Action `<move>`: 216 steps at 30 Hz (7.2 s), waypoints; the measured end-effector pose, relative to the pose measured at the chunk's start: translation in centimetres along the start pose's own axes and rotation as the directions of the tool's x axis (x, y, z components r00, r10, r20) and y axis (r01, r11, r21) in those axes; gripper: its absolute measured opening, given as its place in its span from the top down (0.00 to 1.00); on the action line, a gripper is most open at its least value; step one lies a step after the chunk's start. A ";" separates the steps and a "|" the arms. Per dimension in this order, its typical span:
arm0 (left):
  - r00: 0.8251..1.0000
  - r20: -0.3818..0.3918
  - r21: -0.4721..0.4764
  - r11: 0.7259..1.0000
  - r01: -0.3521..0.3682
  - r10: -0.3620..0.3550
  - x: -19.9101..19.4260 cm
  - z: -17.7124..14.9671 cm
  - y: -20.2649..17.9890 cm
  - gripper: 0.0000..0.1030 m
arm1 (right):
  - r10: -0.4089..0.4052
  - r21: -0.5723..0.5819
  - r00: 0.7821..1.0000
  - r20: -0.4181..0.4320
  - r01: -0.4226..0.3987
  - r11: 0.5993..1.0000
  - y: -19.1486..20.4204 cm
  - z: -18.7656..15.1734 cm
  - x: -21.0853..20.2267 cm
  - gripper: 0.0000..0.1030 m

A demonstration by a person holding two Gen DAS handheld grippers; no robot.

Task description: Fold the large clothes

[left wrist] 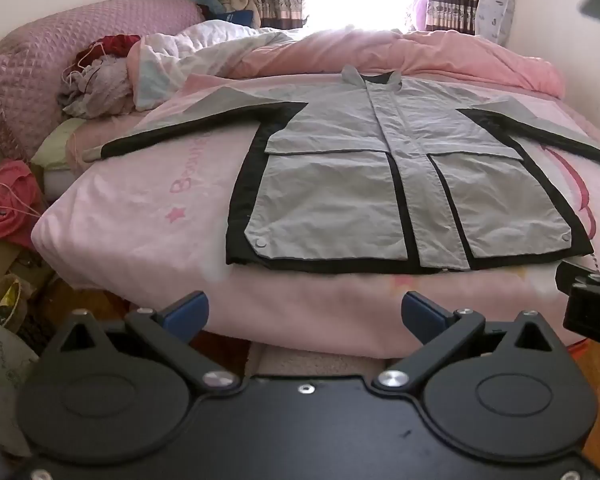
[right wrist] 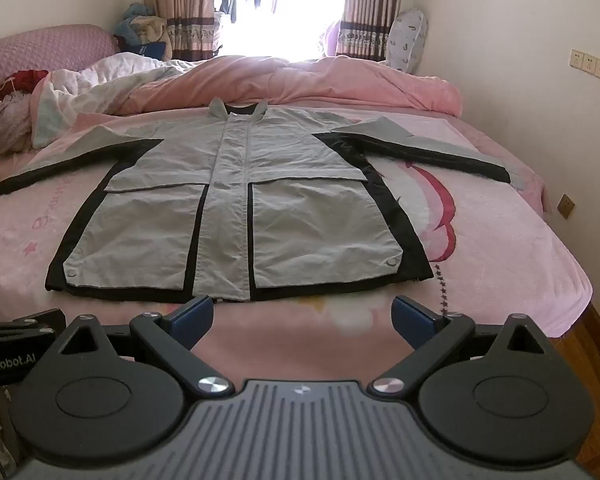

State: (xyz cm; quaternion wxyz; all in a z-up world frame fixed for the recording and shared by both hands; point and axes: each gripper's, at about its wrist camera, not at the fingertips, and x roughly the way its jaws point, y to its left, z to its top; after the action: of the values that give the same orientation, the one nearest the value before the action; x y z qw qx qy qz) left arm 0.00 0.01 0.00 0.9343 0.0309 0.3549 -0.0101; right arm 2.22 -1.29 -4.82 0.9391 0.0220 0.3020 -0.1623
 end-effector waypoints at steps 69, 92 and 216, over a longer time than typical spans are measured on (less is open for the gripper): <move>1.000 0.008 0.009 1.000 -0.003 0.003 -0.1 -0.1 0.1 0.00 | -0.007 -0.002 1.000 -0.007 0.007 1.000 0.1 -0.3 0.1 0.00; 1.000 -0.001 0.022 1.000 0.006 -0.006 0.3 0.0 0.2 0.00 | -0.007 -0.001 1.000 -0.008 0.007 1.000 0.1 0.0 0.1 0.00; 0.983 -0.014 0.031 0.982 0.184 -0.184 50.9 30.0 9.6 0.23 | 0.234 0.537 0.972 -0.016 -0.190 0.822 -10.3 23.9 50.1 0.98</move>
State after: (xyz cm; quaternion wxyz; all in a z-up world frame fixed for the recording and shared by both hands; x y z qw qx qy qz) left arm 58.29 7.78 -10.91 0.9268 0.0128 0.3612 -0.1020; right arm 50.64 -28.99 -13.44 0.8952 0.3213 0.2786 -0.1332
